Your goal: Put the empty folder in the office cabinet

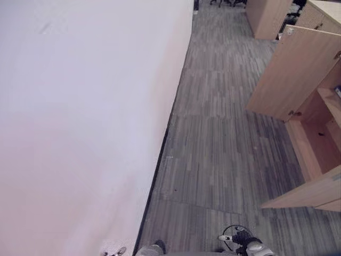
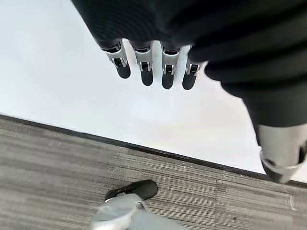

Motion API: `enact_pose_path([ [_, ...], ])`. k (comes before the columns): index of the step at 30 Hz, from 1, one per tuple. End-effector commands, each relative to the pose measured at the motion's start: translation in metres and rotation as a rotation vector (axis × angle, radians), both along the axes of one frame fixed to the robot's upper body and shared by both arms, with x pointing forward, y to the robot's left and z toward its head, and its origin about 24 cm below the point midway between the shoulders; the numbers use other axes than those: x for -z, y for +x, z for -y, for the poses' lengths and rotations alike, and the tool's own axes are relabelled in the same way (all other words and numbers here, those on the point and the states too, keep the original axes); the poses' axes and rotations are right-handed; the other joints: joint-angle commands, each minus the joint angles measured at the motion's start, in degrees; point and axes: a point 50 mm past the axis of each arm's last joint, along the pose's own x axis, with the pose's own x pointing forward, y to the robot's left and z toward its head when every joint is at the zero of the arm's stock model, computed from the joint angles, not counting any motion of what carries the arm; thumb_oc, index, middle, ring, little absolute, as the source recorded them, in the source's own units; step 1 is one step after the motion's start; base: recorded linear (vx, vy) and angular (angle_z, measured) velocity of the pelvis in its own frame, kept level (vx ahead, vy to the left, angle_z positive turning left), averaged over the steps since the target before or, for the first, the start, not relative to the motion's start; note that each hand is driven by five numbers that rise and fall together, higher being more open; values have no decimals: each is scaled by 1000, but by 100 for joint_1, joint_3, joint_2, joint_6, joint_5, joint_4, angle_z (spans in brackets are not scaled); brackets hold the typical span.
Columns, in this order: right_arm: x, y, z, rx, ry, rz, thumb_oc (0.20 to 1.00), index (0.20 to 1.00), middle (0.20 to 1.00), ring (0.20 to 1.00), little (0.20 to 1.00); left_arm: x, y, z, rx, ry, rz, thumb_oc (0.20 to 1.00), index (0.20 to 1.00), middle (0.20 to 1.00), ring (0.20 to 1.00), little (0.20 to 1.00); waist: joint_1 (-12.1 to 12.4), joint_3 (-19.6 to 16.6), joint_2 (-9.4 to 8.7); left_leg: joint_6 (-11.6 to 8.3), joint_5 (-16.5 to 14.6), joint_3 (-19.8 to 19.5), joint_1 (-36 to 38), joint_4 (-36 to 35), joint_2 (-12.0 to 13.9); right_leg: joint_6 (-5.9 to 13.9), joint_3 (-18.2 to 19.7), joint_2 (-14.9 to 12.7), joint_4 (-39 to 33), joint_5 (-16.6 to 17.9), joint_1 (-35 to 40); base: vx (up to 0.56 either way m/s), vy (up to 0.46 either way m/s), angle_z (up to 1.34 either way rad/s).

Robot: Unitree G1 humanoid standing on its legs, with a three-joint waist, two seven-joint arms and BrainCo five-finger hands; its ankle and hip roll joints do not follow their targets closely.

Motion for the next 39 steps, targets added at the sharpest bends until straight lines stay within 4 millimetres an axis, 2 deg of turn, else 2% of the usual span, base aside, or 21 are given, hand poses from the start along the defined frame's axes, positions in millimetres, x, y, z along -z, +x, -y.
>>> enact_pose_path([
  [1,-2,8,-3,68,21,41,1000,1000,1000,1000,1000,-5,10,-12,-13,37,40,1000,1000,1000,1000,1000,202,69,40,145,63,-190,71,-468,-857,883,-142,-208,-263,905,-138,207,-69,17],
  [3,1,-2,-1,81,19,17,1000,1000,1000,1000,1000,-4,7,-11,5,35,20,1000,1000,1000,1000,1000,210,-86,-43,141,-108,-19,98,-410,-865,739,-457,8,-569,729,114,268,-89,31],
  [6,1,-4,0,89,19,12,1000,1000,1000,1000,1000,-4,6,-12,0,33,19,1000,1000,1000,1000,1000,178,-140,-52,154,-179,113,109,-362,-816,641,-468,123,-622,632,162,236,-76,12],
  [11,0,0,0,107,32,37,1000,1000,1000,1000,1000,-5,9,-13,6,41,20,1000,1000,1000,1000,1000,-49,-293,23,100,-507,239,306,-223,-553,408,-318,275,-107,156,35,349,-89,-14],
  [13,-2,4,0,101,38,49,1000,1000,1000,1000,1000,-8,22,-15,27,48,60,1000,1000,1000,1000,1000,-211,-379,21,15,-802,384,408,114,-308,270,-300,323,254,-145,-9,434,-208,1],
  [15,-4,11,1,67,30,63,1000,1000,1000,1000,1000,-13,40,-16,32,50,129,1000,1000,1000,1000,1000,-131,-303,-142,-394,-651,674,-10,1879,207,0,-117,623,202,-515,184,416,-381,10],
  [17,-4,11,1,69,31,64,1000,1000,1000,1000,1000,-13,41,-17,33,51,130,1000,1000,1000,1000,1000,-128,-310,-140,-407,-690,667,-89,1994,250,-35,-132,655,178,-527,165,77,-195,-22],
  [18,-8,20,4,53,12,87,1000,1000,1000,1000,1000,-16,52,-18,36,58,173,1000,1000,1000,1000,1000,67,-26,-225,-708,-191,582,-661,3310,484,-174,57,813,75,-675,329,16,-248,-65],
  [19,-9,23,5,49,4,92,1000,1000,1000,1000,1000,-17,57,-17,41,61,191,1000,1000,1000,1000,1000,119,108,-277,-787,-21,590,-953,3680,673,-245,77,858,7,-760,384,20,-284,-60],
  [21,-10,25,6,45,-8,98,1000,1000,1000,1000,1000,-18,56,-18,43,66,192,1000,1000,1000,1000,1000,226,244,-343,-693,-214,654,-1453,3876,978,-332,99,928,-97,-827,475,26,-84,-48],
  [23,-11,27,7,31,-17,105,1000,1000,1000,1000,1000,-17,51,-19,11,60,188,1000,1000,1000,1000,1000,346,355,-424,-500,-499,675,-1930,3513,1129,-299,212,992,-231,-814,581,60,19,-31],
  [24,-11,28,6,23,-19,108,1000,1000,1000,1000,1000,-17,48,-21,-18,59,185,1000,1000,1000,1000,1000,410,367,-455,-407,-457,646,-2045,3022,1132,-261,282,1027,-310,-772,608,41,46,-15],
  [25,-11,28,6,23,-19,108,1000,1000,1000,1000,1000,-17,48,-21,-18,59,185,1000,1000,1000,1000,1000,409,367,-463,-405,-447,651,-2038,3005,1121,-260,282,1020,-313,-768,607,96,106,-35],
  [26,-11,31,3,-17,-21,112,1000,1000,1000,1000,1000,-17,42,-26,-63,65,185,1000,1000,1000,1000,1000,587,426,-451,-530,284,392,-2192,1744,1263,-182,498,1184,-410,-794,659,139,134,-43],
  [27,-11,32,1,-25,-21,116,1000,1000,1000,1000,1000,-19,43,-29,-72,76,193,1000,1000,1000,1000,1000,623,442,-422,-625,563,277,-2203,969,1442,-138,584,1218,-458,-841,723,301,321,-75],
  [28,-12,35,0,-33,-27,118,1000,1000,1000,1000,1000,-20,45,-31,-97,87,209,1000,1000,1000,1000,1000,633,481,-394,-734,1100,271,-2032,-249,1777,-37,797,1205,-491,-896,821,230,249,-63],
  [31,-11,32,0,-27,-22,109,1000,1000,1000,1000,1000,-16,37,-27,-109,71,182,1000,1000,1000,1000,1000,698,343,-227,-783,1230,290,-1593,-543,1685,120,934,1199,-456,-851,911,245,291,-43],
  [33,-9,26,1,-15,-20,90,1000,1000,1000,1000,1000,-14,28,-25,-120,65,157,1000,1000,1000,1000,1000,719,193,-150,-772,1348,332,-1499,-425,1550,181,995,988,-340,-783,1000,316,388,-44],
  [37,-3,9,1,1,-6,30,1000,1000,1000,1000,1000,-10,14,-23,-135,48,105,1000,1000,1000,1000,1000,700,-16,-131,-439,927,395,-1285,-134,865,389,958,192,86,-586,1173,275,429,-3],
  [38,-3,9,1,1,-6,29,1000,1000,1000,1000,1000,-10,14,-23,-135,48,104,1000,1000,1000,1000,1000,696,-12,-148,-419,910,402,-1276,-134,829,415,960,144,118,-586,1171,453,752,42],
  [39,0,1,0,20,9,8,1000,1000,1000,1000,1000,-9,6,-23,-131,43,72,1000,1000,1000,1000,1000,561,-176,-172,-50,554,365,-960,-152,115,642,976,-632,893,-106,1165,360,595,44],
])
